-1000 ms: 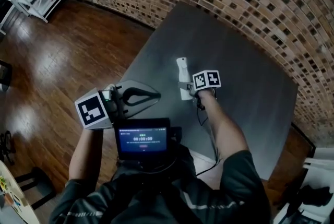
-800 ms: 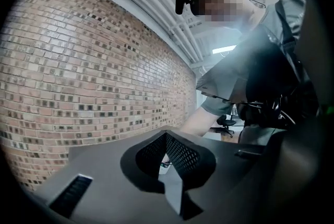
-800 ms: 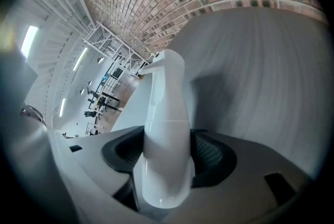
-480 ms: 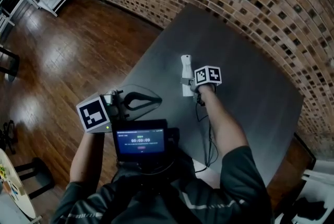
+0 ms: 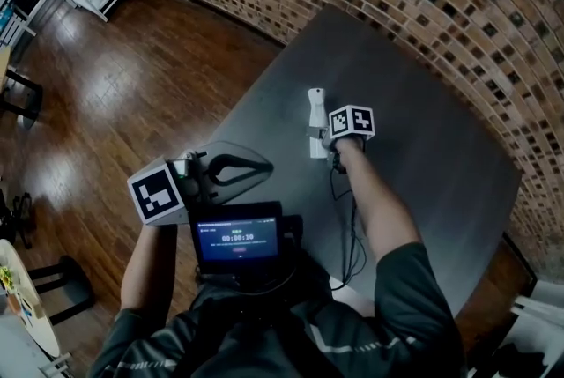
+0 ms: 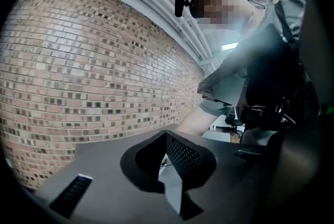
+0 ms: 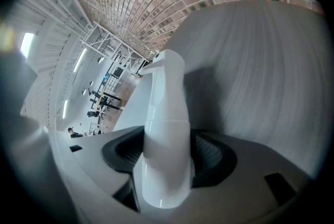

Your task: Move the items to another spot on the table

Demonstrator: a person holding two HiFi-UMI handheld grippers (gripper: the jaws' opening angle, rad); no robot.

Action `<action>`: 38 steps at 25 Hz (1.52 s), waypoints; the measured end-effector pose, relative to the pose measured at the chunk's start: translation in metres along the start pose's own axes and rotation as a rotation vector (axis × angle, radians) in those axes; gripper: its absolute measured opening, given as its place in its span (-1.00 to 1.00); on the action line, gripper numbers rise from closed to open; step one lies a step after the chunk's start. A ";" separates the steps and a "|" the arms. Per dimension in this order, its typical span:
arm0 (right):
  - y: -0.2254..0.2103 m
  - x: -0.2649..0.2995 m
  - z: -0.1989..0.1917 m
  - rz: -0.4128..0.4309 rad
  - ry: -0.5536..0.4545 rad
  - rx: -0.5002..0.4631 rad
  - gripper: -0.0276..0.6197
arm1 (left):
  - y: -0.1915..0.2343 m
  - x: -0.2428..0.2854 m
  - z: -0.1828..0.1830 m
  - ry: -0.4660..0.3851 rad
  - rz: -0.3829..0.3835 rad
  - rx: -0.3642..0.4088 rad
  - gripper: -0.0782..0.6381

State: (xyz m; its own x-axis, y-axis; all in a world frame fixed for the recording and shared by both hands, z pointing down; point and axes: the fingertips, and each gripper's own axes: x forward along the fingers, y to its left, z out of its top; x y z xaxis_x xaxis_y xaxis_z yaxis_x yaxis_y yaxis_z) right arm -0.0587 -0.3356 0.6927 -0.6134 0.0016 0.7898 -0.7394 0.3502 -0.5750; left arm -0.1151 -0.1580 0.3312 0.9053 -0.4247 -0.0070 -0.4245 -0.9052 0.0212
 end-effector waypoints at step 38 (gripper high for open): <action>0.000 0.005 0.023 -0.124 -0.120 0.231 0.21 | 0.085 -0.083 -0.008 -0.030 -0.228 -0.014 -0.79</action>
State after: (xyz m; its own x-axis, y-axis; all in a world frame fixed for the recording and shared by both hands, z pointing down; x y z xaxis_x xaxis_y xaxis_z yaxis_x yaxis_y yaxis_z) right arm -0.0687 -0.3571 0.6919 -0.5330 -0.1434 0.8339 -0.8457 0.1186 -0.5202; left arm -0.2263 -0.1994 0.3415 0.9768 -0.2097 -0.0426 -0.2086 -0.9775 0.0301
